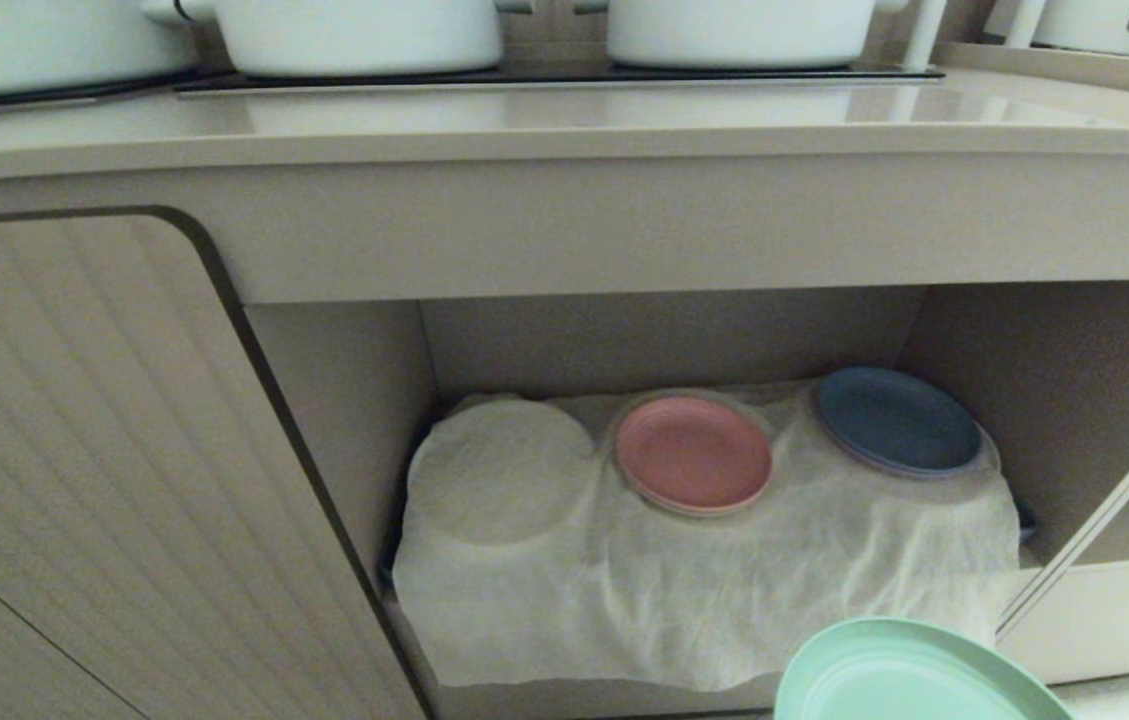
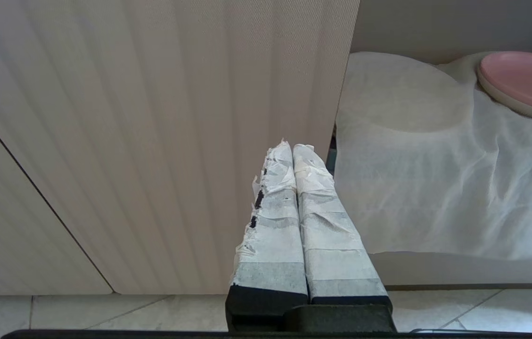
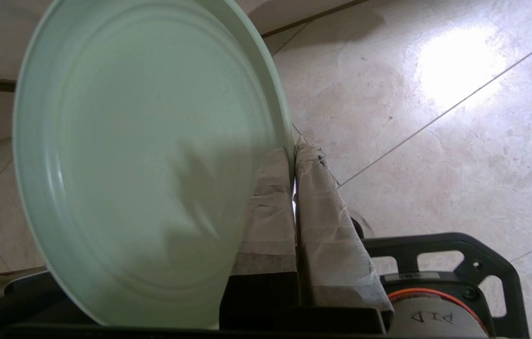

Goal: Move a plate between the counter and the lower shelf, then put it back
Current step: Put the plate

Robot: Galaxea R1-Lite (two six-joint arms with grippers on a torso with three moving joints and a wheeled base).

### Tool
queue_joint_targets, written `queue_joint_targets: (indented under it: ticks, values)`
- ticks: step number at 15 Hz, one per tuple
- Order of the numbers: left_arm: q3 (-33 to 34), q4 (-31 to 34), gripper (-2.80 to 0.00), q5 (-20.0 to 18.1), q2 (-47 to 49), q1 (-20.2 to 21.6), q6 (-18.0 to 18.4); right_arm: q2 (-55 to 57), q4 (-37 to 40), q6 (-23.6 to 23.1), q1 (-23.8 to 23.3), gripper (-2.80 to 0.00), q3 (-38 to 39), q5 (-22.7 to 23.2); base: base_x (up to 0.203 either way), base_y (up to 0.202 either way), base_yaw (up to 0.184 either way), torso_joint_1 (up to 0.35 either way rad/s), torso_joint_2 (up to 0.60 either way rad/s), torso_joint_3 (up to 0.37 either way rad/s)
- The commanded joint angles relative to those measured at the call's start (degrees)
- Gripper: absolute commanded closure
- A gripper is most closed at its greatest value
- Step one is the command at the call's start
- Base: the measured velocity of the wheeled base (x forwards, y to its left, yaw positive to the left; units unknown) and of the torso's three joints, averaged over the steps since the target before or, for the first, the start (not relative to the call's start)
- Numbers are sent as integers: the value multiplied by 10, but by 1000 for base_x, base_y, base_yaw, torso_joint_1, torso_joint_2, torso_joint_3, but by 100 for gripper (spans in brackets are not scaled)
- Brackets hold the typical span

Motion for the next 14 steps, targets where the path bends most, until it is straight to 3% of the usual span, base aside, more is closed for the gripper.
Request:
queue_joint_targets:
  ticks: [1,6,14]
  values:
    - [0,0,0,0,0,0,0,-24,8,3,0,0,1,-1,0,0,0,0,0,0]
    - [0,0,0,0,0,0,0,-47,26,3,0,0,5,-1,0,0,0,0,0,0]
    - [0,0,0,0,0,0,0,-93,83,54,0,0,5,0,0,0,0,0,0,0]
